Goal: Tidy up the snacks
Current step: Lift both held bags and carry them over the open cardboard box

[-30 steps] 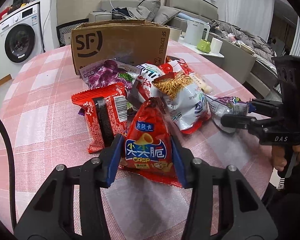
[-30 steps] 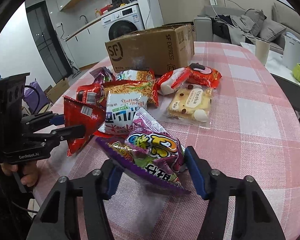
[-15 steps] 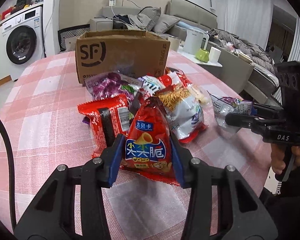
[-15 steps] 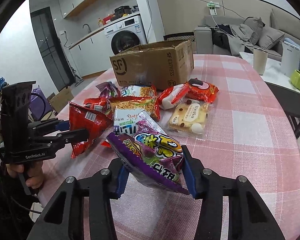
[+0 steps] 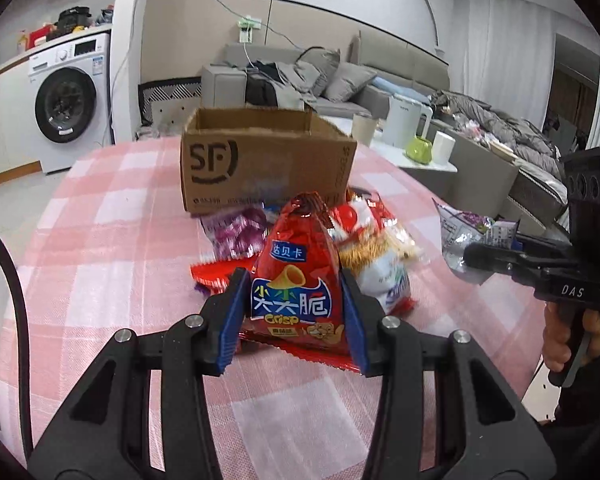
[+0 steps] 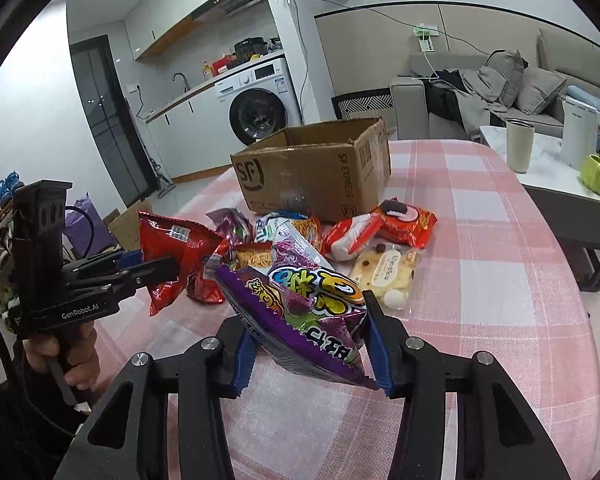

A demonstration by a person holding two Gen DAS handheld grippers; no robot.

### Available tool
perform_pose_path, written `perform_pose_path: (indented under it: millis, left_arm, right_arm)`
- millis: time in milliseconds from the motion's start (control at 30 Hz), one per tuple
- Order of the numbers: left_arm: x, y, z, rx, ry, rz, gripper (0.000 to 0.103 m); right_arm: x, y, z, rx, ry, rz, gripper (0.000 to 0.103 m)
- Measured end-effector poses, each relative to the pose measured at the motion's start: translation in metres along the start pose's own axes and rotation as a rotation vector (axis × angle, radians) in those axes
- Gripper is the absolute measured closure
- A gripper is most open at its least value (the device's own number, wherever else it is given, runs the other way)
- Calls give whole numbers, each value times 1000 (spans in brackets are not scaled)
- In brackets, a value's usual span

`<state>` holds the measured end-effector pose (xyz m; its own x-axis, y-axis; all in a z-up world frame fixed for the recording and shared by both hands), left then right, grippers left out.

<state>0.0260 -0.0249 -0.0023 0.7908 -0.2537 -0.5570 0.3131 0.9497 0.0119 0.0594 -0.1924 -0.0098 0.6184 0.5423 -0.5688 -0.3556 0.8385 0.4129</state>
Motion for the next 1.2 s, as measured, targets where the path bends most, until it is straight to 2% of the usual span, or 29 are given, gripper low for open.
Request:
perform_pose_path:
  millis: [333, 733, 1200]
  left_arm:
    - [-6, 13, 31, -4, -63, 45, 62]
    - [2, 28, 59, -28, -84, 91, 62]
    - [22, 36, 94, -11, -98, 117, 61]
  right_arm:
    - [-2, 14, 27, -5, -34, 33, 55]
    - [7, 24, 55, -7, -50, 58, 55]
    - [12, 35, 96, 0, -94, 62, 55]
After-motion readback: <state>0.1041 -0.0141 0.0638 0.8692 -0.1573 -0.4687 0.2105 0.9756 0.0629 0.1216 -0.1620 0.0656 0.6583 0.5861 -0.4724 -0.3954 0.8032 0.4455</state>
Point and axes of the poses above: each gripper's, at about its wrist camera, not at the fingertips, and x roughly the way its jaws point, y to its left, z to its top, the point moved 3 cm from there along x, roughly the way its jaws point, and after that the axes turned 12 degrees about x, right-handed, at the moved point
